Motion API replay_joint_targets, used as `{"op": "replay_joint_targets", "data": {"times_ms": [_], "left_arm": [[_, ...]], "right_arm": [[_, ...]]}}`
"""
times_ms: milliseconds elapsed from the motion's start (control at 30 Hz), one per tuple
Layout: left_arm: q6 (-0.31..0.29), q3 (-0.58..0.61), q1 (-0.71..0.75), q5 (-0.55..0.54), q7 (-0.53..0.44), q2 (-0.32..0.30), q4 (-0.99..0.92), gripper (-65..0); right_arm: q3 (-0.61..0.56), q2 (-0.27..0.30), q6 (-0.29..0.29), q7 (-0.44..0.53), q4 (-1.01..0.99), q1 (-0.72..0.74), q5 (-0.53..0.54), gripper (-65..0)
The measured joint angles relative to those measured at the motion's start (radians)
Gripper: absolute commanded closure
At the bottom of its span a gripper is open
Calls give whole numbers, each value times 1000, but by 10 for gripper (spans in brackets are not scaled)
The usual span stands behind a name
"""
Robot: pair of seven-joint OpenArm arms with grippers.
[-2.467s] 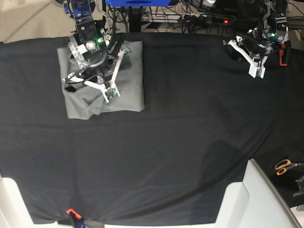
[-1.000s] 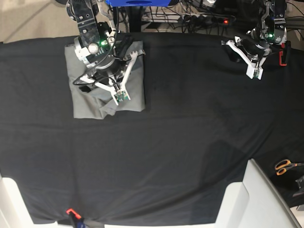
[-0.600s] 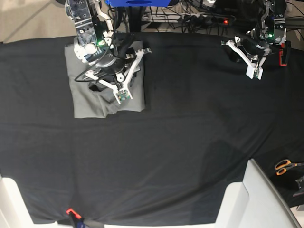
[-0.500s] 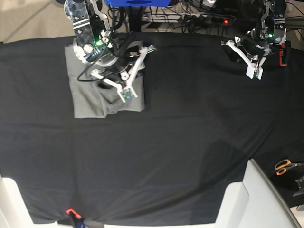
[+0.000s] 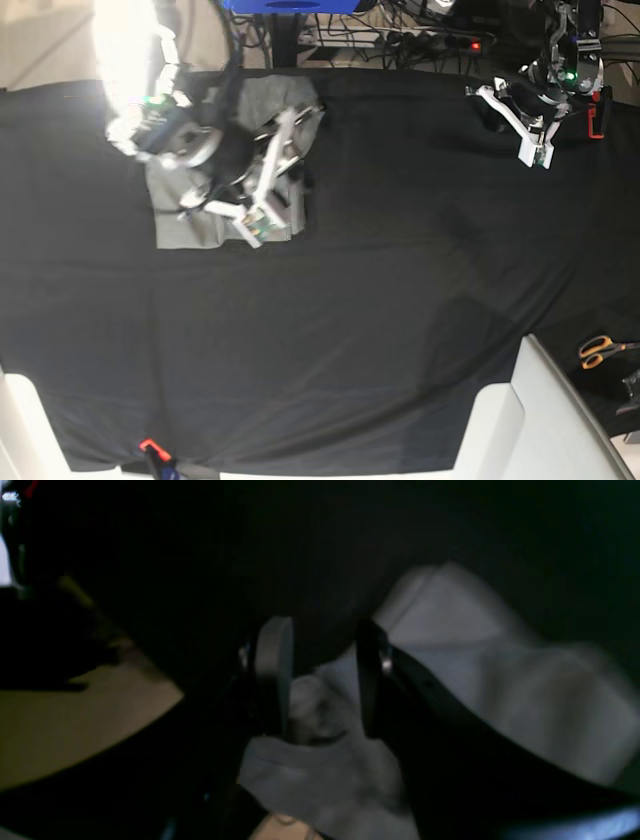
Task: Fold the T-shirt properly
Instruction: 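Press the folded stack and lift the top layer with the right gripper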
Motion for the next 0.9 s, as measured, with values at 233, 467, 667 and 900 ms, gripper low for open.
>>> {"op": "replay_joint_targets", "data": {"times_ms": [233, 467, 667, 900], "left_arm": [[-3, 0, -8, -11, -13, 1, -23, 0], [-3, 2, -9, -10, -12, 0, -21, 0], [-3, 5, -9, -10, -13, 0, -19, 0], [-4, 3, -9, -11, -11, 0, -19, 0]], "right_arm": [[252, 19, -52, -85, 5, -119, -12, -15], [311, 38, -52, -76, -119, -111, 0, -2], [264, 4, -45, -74, -235, -74, 8, -2], [159, 6, -53, -74, -239, -6, 0, -2]]}}
